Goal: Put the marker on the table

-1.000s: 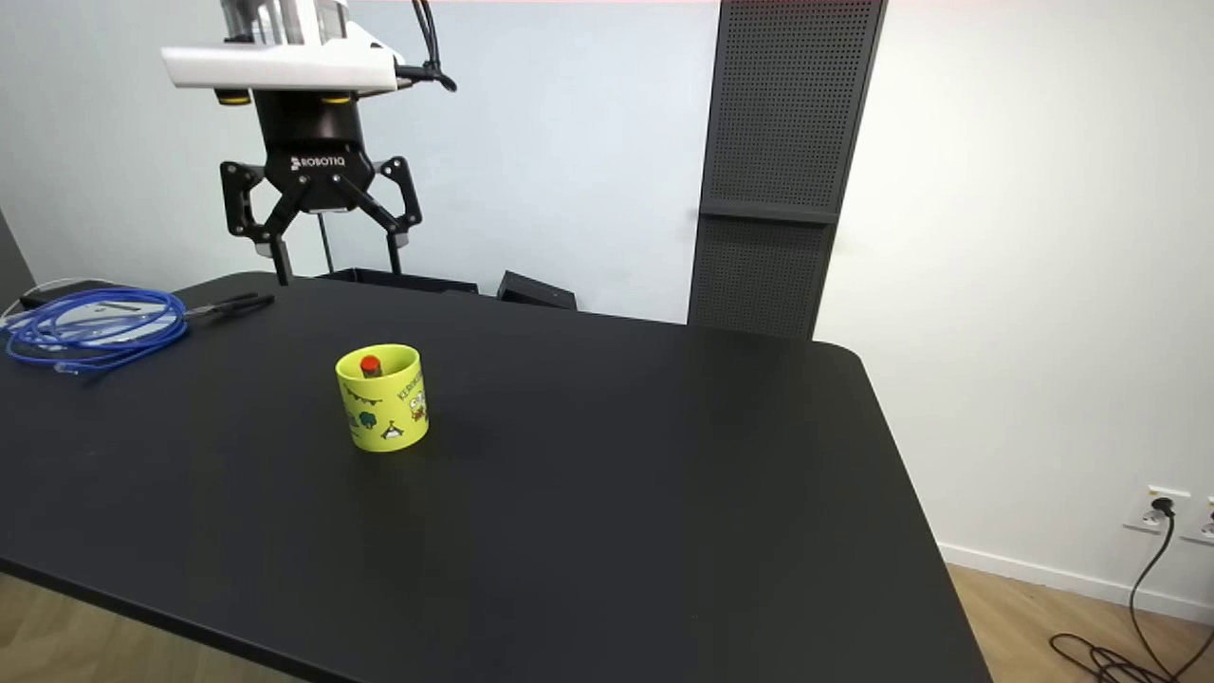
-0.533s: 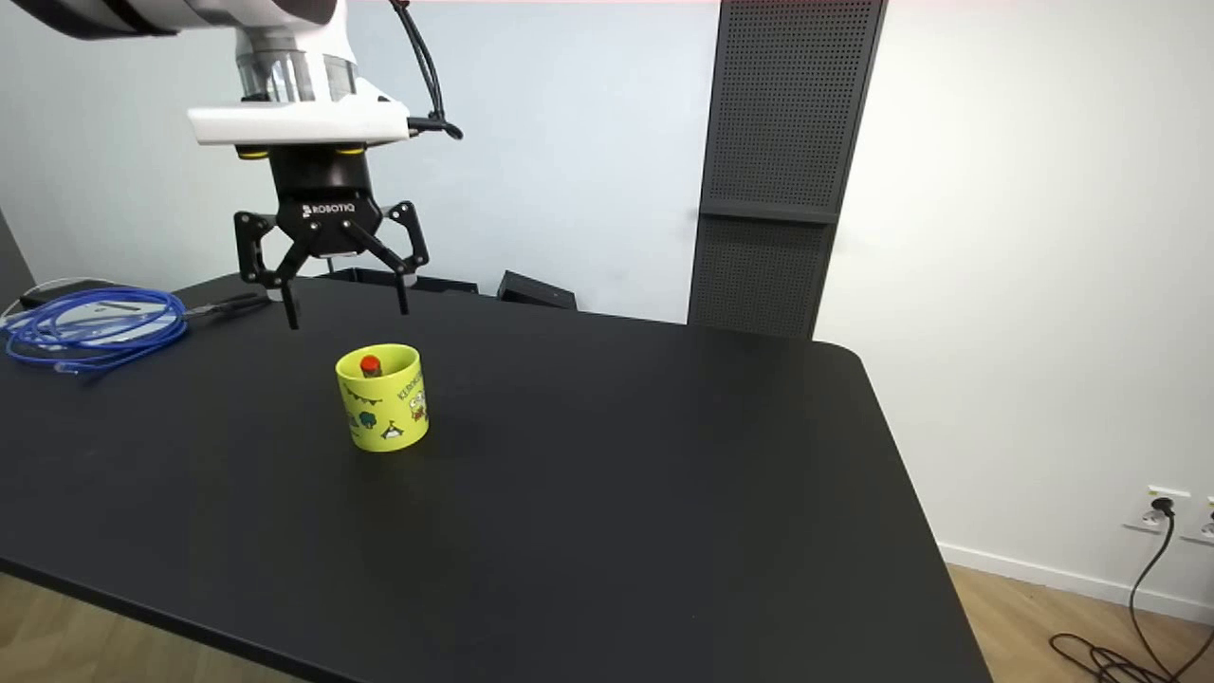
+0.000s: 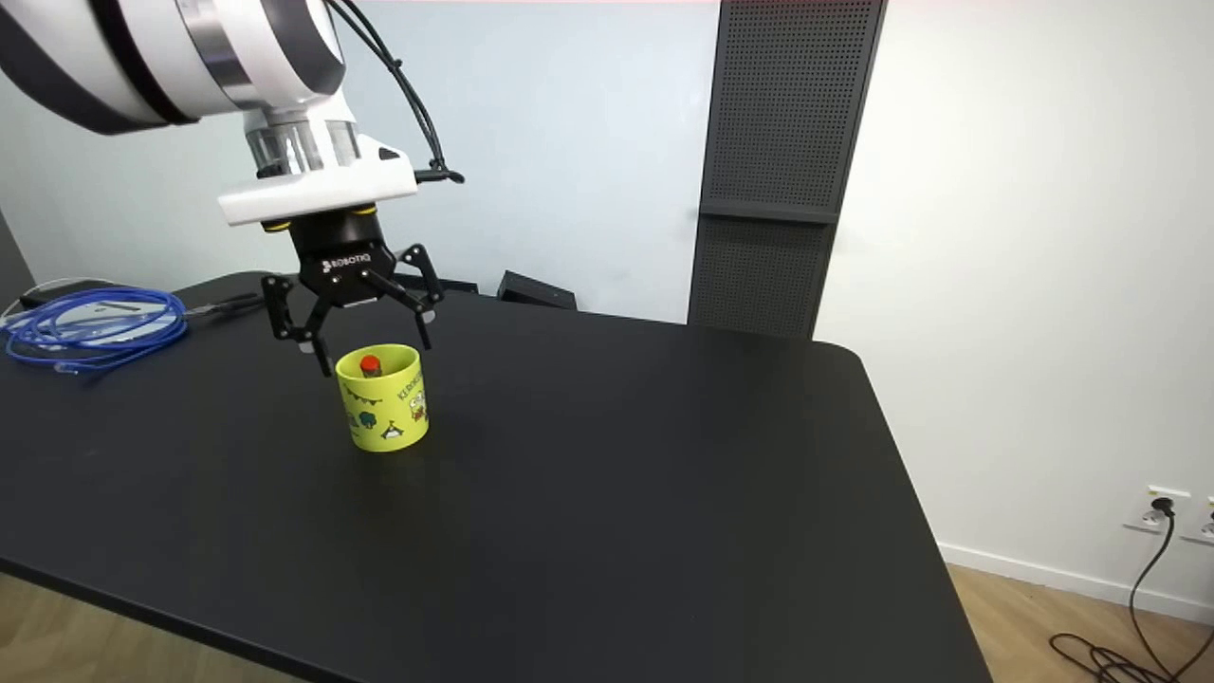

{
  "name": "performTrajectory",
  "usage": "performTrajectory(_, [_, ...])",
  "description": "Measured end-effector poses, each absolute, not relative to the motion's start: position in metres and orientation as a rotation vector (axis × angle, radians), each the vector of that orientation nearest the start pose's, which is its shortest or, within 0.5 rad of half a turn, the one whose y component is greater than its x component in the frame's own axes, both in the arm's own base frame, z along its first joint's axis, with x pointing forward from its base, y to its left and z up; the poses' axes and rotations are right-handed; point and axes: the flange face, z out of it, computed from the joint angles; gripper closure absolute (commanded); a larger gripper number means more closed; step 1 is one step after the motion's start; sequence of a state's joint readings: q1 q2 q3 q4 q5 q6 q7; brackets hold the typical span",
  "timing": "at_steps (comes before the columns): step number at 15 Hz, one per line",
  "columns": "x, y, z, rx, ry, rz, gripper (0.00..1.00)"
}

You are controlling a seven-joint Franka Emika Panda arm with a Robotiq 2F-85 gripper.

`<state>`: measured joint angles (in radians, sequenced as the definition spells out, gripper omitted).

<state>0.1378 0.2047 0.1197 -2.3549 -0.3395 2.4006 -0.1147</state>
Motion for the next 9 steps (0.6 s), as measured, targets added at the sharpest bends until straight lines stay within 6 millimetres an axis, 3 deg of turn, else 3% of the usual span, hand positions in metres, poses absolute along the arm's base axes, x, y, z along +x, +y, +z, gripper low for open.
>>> performTrajectory(2, [0.478, 0.128, 0.222, -3.162, -1.049, 0.242, 0.0])
performTrajectory(3, [0.477, 0.129, 0.218, -3.158, -1.05, 0.247, 0.25])
performTrajectory(4, [0.476, 0.13, 0.215, -3.155, -1.052, 0.252, 0.26])
performTrajectory(9, [0.476, 0.132, 0.207, -3.145, -1.059, 0.25, 0.61])
